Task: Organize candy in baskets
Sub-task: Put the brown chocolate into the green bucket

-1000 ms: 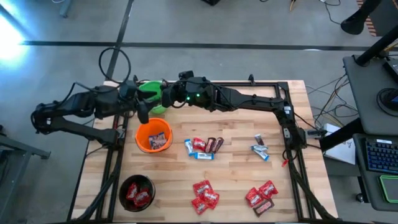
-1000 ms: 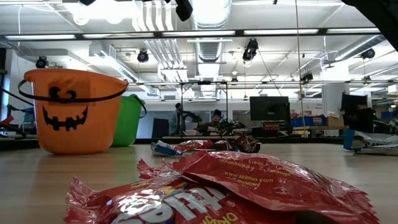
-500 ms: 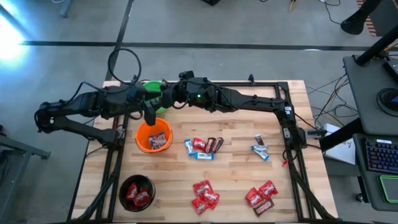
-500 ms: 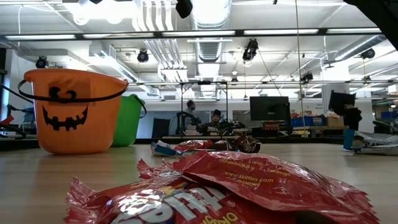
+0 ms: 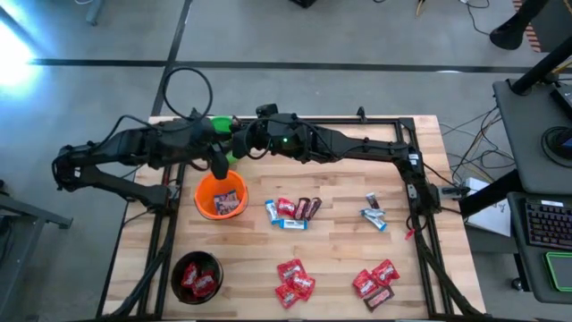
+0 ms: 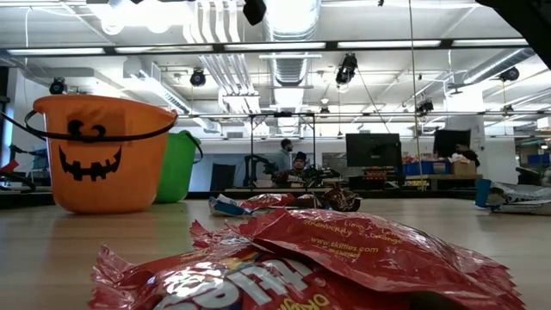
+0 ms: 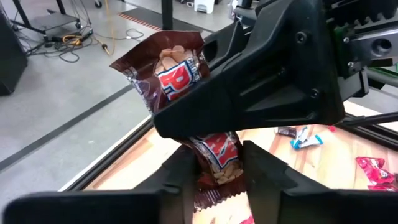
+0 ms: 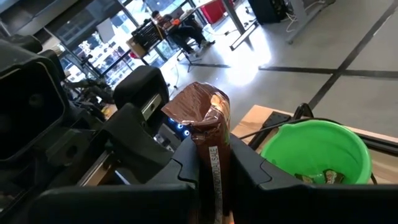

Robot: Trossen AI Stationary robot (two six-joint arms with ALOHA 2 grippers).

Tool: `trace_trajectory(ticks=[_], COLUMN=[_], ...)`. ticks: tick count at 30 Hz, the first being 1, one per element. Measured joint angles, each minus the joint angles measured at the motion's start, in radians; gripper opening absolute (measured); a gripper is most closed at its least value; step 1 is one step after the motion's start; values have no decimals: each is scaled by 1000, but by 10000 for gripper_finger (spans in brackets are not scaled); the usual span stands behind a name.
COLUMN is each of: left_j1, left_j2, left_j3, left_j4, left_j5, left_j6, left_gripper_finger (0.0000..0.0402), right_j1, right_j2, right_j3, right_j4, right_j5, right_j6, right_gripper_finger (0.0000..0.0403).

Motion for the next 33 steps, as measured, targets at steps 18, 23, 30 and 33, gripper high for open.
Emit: trace_trajectory(ticks=[18,23,30,33], left_j1=[4,8,8,8], left_j2=[-30,-30,-30,-29], left_j3=[-1,-3,-3,-3], left_j4=[-19,-23,-23,-23], left_j5=[6,26,23,22], left_j6=[11,6,-8,-9], left_gripper_finger=[1,0,11,36], right_j1=[2,2,2,2], right_j2=[0,0,0,0], right_j3=[0,0,0,0], right_j4=[7,3,4,5], right_j5=[-10,-8,-6,-4], right_j6=[-5,-5,-5,-5], right_gripper_finger=[34,34,34,34])
